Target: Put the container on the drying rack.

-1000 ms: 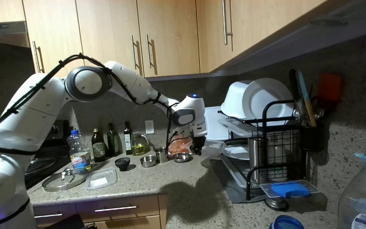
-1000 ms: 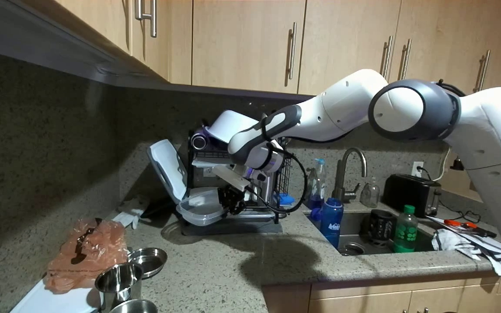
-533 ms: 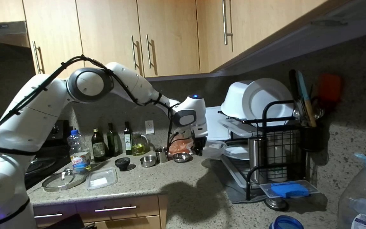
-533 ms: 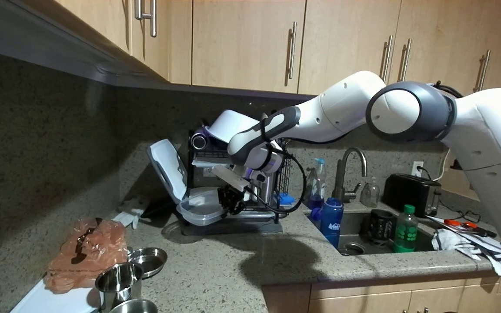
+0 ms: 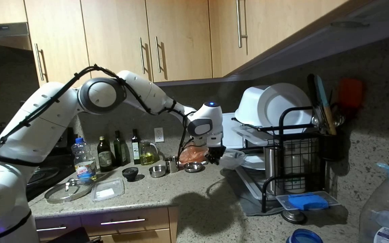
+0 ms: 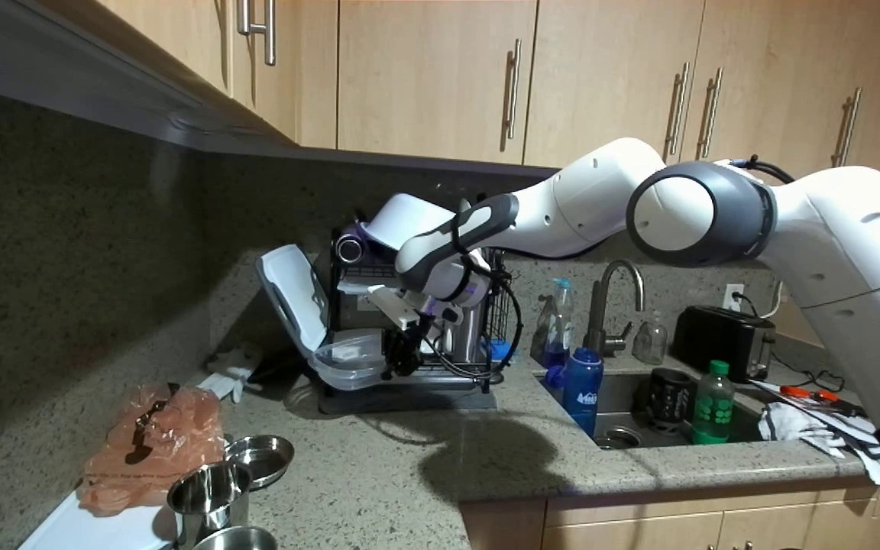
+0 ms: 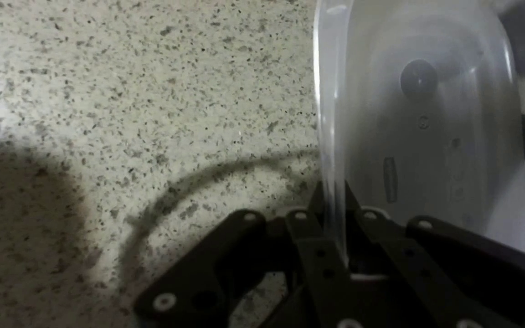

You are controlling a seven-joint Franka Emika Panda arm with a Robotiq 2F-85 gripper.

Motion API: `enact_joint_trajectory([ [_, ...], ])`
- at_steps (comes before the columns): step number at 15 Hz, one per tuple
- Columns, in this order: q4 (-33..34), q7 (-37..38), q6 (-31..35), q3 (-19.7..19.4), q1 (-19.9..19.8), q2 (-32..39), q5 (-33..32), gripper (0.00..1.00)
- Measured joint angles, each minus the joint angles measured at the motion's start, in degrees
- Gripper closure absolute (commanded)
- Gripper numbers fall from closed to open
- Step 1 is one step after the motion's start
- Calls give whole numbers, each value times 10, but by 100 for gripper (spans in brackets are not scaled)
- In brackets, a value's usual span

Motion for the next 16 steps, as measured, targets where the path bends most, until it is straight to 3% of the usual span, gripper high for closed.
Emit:
enact_joint_trajectory([
  [9,68,53,0,5,-56,37,75,99],
  [16,90,59,0,6,-60,48,77,94],
])
